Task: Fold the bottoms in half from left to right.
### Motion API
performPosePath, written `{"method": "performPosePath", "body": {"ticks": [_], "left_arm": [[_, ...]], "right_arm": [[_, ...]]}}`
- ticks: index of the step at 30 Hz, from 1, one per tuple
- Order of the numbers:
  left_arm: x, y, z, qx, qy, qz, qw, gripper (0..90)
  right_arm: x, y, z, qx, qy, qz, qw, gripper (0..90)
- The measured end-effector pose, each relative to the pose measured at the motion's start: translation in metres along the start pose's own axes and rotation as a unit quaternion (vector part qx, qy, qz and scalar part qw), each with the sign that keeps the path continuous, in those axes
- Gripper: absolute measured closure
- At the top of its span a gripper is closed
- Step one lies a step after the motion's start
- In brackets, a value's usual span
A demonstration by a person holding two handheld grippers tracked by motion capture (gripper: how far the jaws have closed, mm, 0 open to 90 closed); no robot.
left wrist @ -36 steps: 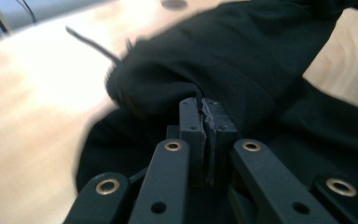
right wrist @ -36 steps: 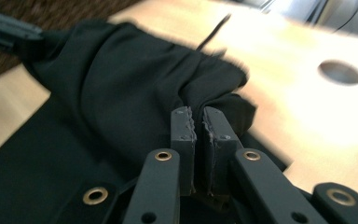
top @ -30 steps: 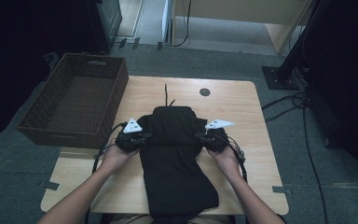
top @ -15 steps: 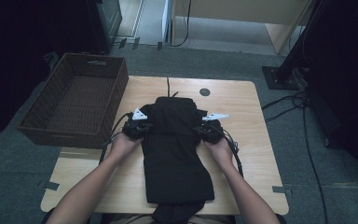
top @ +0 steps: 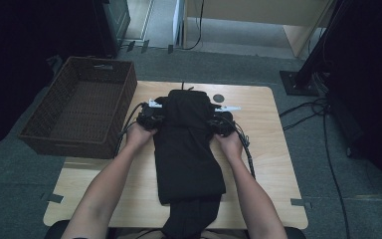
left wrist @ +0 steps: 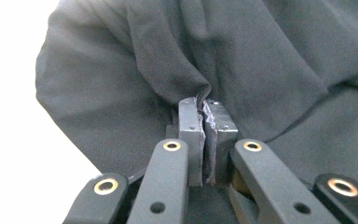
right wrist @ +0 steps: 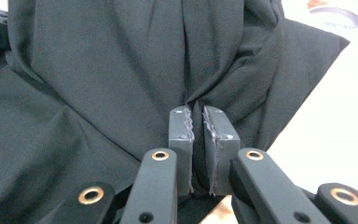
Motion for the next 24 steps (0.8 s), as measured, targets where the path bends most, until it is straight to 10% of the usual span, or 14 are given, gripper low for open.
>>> {"method": "performPosePath", "body": {"ticks": [6,13,18,24], "left_arm": [[-0.027,-0.018,-0.006,0.006,0.015,-0.056,0.9983,89.1],[-0.101,-0.023,-0.043,0.044,0.067,-0.135,0.9875,88.9],[-0.125,0.027,-0.059,0.065,0.091,-0.108,0.9879,88.5],[-0.112,0.090,-0.067,0.096,0.092,-0.024,0.9908,88.0]], "right_arm": [[-0.016,-0.016,-0.003,0.013,-0.008,-0.024,0.9996,84.5],[-0.090,-0.054,0.019,-0.049,-0.007,-0.093,0.9945,84.4],[-0.123,-0.029,0.043,-0.065,-0.031,-0.090,0.9933,84.3],[-0.116,0.030,0.074,-0.083,-0.059,-0.027,0.9944,84.3]]}}
Point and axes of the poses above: each handheld gripper's, and its own axes: x roughly forward along the jaws, y roughly out of its underside, z roughly to its left, the point moved 8 cm from there along x, roughly forward along the jaws, and after that the axes turned 14 degrees about -x, right-handed, at the moved point
